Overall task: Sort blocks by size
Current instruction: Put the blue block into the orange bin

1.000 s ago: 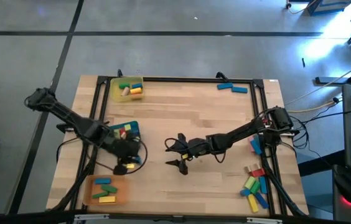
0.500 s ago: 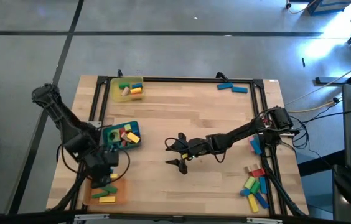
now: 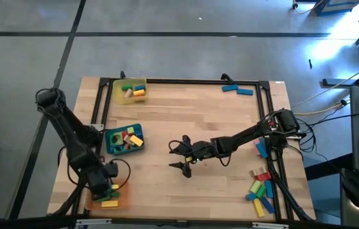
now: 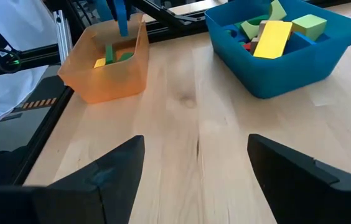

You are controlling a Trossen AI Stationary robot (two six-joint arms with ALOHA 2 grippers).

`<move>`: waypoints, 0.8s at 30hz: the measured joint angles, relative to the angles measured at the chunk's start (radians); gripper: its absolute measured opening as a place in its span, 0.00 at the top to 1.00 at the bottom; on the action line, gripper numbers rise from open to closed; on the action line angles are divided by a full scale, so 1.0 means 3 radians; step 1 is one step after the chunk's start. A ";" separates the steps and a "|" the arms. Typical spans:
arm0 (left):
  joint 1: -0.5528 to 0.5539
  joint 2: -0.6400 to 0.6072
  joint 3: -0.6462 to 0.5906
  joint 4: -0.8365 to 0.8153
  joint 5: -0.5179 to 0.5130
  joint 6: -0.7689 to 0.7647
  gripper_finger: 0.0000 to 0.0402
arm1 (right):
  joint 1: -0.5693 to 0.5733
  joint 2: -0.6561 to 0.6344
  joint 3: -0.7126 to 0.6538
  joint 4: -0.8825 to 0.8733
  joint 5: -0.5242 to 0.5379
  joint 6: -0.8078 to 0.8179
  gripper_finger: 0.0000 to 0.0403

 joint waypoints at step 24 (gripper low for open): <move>0.0009 0.0747 0.0001 -0.0054 0.0258 0.0630 0.82 | 0.0000 0.0000 -0.0001 -0.0061 0.0051 0.0089 0.29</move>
